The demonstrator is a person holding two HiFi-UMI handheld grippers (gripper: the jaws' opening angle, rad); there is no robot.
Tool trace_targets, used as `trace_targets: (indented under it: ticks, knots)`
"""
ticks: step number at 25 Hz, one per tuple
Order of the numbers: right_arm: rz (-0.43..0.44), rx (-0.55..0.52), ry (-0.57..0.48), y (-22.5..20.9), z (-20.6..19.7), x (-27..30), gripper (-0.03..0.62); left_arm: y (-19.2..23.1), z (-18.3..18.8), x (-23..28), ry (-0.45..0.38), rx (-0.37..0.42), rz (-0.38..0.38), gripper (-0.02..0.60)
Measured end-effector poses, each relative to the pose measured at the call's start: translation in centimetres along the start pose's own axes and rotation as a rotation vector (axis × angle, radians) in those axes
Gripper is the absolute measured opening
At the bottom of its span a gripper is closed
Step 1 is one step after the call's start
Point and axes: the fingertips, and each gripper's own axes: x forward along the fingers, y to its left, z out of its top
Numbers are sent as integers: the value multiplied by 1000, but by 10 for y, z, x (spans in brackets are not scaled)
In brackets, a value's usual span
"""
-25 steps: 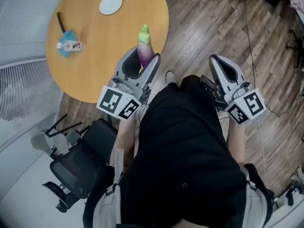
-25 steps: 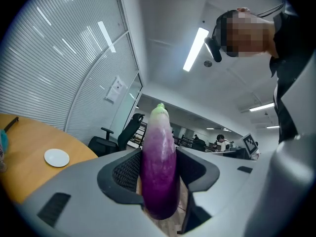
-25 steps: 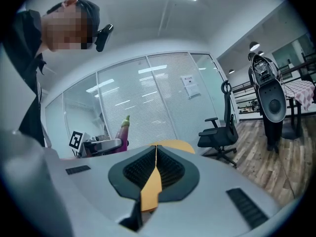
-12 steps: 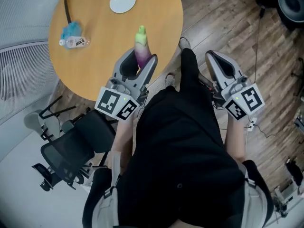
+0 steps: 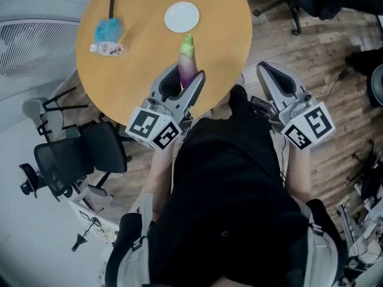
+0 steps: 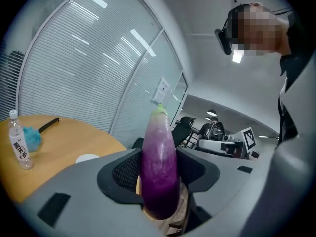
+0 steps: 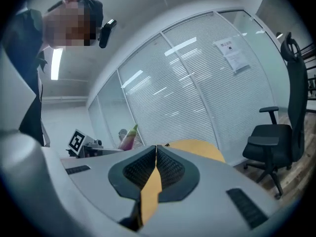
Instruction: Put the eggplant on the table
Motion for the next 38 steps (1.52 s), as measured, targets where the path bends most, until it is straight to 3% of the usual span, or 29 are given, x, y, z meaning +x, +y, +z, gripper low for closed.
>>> trace_targets:
  ticks: [6,13,17,21,26,34,38]
  knots:
    - [92,11,48,-45,8,31,18,31,-2,41,36,-34,124,229]
    - [221,37,150,-55,-5,55,18,78,-25,73,205,-147,316,229]
    - [289,81,194,-57,-16,65,18,104,-35,89,285,-101,390,229]
    - [346,63,246,-59,-26,82,18,123,-37,98,322,-83,408,229]
    - [345,54,268,-66,-29,107,18,164,-52,97,425,15,473,229]
    - [283,34,251,-73,-22,117,17,217,-72,128,595,227,439,227]
    - [254,39,261,-80,-23,119,18,236,-82,149,627,211,411,227]
